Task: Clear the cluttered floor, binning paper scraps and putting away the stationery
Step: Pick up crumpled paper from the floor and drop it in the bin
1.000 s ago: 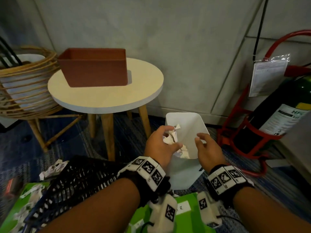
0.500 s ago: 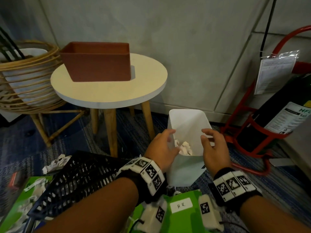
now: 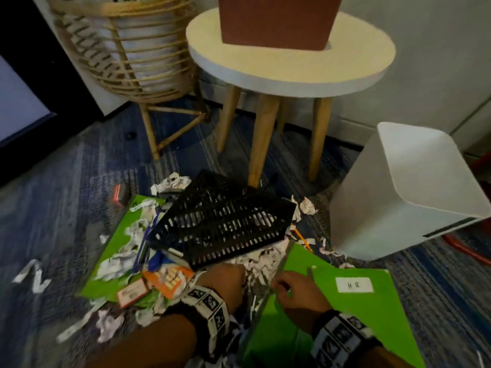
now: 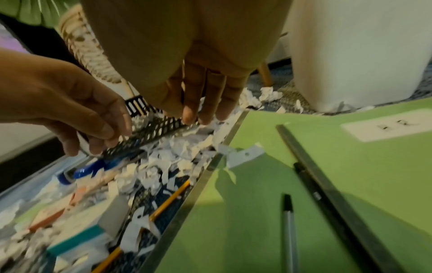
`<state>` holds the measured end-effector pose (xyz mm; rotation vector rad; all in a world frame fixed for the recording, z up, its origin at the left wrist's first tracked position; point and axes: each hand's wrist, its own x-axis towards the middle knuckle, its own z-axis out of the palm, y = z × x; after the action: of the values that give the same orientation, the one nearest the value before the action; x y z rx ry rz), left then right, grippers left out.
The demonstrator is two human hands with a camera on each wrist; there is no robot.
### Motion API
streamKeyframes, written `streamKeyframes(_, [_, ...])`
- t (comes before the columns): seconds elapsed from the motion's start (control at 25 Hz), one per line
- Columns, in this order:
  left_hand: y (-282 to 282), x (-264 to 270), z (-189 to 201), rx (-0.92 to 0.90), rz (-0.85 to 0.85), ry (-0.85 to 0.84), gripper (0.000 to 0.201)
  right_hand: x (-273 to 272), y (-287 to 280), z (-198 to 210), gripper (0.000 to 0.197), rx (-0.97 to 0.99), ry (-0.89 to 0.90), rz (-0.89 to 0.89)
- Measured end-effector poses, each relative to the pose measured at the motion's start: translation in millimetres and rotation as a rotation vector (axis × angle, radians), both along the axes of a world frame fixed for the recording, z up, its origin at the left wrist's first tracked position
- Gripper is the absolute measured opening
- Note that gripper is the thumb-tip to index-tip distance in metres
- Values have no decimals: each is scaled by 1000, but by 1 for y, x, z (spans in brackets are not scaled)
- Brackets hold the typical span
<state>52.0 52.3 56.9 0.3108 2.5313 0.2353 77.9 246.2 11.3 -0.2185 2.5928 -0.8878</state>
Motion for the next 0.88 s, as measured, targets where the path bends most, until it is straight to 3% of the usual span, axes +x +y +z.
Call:
streamKeyframes(0.2, [-56,16,-44,-72,17,-149,35,-15,-40,-33,13,188,-153,10])
streamKeyframes(0.36, [-78,30,-65,-89,77,-202,51,-17,-73,-42,23,220,-148,160])
streamKeyframes(0.44, [-82,36,-78,-56,61,-133,51,-14,-90,-46,25,192,-107,208])
streamKeyframes(0.52, [-85,45,-90,53,67,77,42,-13,-107,-52,34,180,-94,231])
streamKeyframes(0.6, [-87,57,-103,67,108,21,40,-16,-121,-55,51,194,-105,258])
streamKeyframes(0.68, [-84,62,-108,38,87,110,40,-21,-134,-54,65,237,-137,308])
streamKeyframes(0.88, [-89,71,-97,28,21,161,45,-29,-152,-59,79,367,-248,383])
